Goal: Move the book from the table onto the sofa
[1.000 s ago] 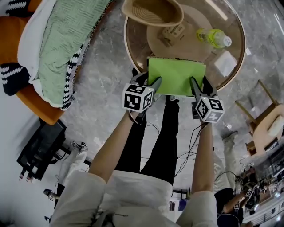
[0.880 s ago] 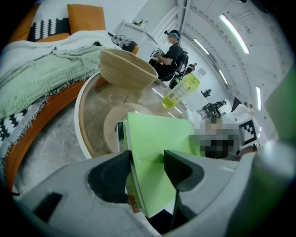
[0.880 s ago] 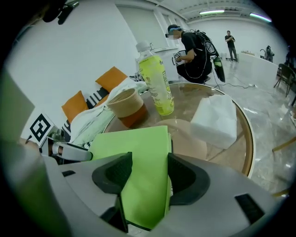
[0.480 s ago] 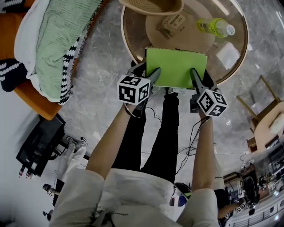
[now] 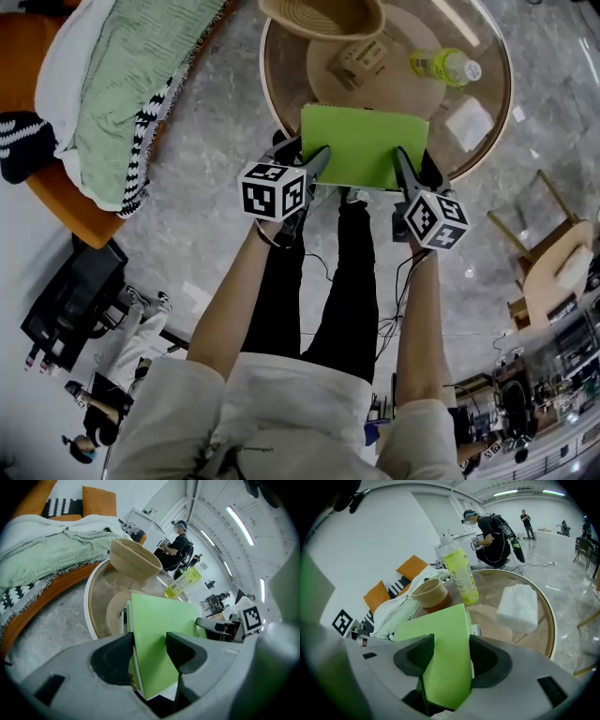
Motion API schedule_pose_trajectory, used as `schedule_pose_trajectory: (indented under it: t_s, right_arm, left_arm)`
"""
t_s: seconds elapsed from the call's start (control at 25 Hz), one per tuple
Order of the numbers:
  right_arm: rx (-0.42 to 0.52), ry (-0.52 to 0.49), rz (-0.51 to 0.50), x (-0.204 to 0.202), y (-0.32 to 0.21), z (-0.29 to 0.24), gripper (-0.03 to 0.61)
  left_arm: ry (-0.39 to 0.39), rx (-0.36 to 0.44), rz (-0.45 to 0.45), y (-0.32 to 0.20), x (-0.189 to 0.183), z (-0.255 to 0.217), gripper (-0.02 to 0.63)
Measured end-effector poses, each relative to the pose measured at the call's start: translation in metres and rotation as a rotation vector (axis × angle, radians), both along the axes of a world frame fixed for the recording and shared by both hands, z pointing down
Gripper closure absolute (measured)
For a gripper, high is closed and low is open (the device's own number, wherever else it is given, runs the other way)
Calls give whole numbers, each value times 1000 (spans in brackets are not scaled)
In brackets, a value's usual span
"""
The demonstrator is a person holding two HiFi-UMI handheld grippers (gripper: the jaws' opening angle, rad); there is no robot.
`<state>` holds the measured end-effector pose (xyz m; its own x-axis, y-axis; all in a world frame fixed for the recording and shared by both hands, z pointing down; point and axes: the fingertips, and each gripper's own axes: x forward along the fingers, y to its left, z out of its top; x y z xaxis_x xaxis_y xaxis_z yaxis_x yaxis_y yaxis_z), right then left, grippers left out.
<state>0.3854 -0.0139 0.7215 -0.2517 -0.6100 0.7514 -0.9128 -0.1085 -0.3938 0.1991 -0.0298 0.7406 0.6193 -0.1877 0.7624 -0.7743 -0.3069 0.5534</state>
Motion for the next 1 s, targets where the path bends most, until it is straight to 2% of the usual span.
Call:
schedule_pose_trajectory:
  t_s: [0.28,0.6,0.76,1.0]
  right_arm:
    - [74,36,-117,-35,-28,-60,344]
    - [182,86,-289,-89,-51,-150,344]
    - [259,73,-366,-114,-63,-199,344]
    - [335,55,-495,-161,-58,-259,344]
  left_arm:
    - [-27,76,-70,-15,-34,-55,387]
    - [-29,178,-216,-23,-83,-141,387]
    - [-66,266,-282,-23,-107,-195,387]
    - [-129,350,-398,3,-149,-259,387]
